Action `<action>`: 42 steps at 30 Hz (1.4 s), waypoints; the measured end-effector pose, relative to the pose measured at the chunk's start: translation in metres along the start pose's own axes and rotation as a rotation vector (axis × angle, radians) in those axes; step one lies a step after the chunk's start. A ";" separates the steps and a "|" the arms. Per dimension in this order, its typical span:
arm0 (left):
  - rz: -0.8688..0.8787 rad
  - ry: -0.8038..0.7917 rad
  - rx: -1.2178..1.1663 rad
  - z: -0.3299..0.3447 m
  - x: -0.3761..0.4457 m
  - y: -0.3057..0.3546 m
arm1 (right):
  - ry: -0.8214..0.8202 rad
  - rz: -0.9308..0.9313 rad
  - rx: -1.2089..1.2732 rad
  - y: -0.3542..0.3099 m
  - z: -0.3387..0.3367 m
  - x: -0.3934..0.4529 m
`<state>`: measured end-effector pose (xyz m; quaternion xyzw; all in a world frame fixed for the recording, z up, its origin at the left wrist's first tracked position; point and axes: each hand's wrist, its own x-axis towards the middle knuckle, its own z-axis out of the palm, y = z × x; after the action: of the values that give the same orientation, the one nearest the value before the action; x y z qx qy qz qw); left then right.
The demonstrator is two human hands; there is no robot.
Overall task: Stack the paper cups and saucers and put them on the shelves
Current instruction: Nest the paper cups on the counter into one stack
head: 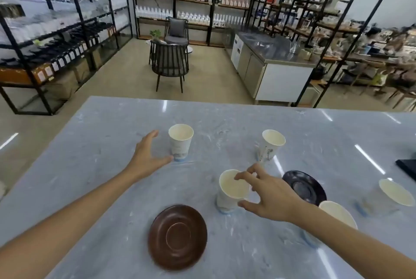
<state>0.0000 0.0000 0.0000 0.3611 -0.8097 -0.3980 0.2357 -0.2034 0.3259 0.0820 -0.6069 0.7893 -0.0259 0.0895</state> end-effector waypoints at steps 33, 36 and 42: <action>0.181 -0.190 -0.162 0.055 0.036 -0.004 | 0.208 0.035 0.278 0.036 -0.007 -0.008; 0.248 -0.209 -0.130 0.052 0.018 0.019 | 0.308 0.037 0.290 0.035 -0.026 -0.025; 0.345 -0.234 -0.051 0.051 -0.009 0.050 | 0.448 0.045 0.335 0.037 -0.054 -0.055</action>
<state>-0.0478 0.0524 0.0106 0.1625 -0.8710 -0.4113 0.2138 -0.2349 0.3853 0.1360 -0.5448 0.7875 -0.2877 0.0125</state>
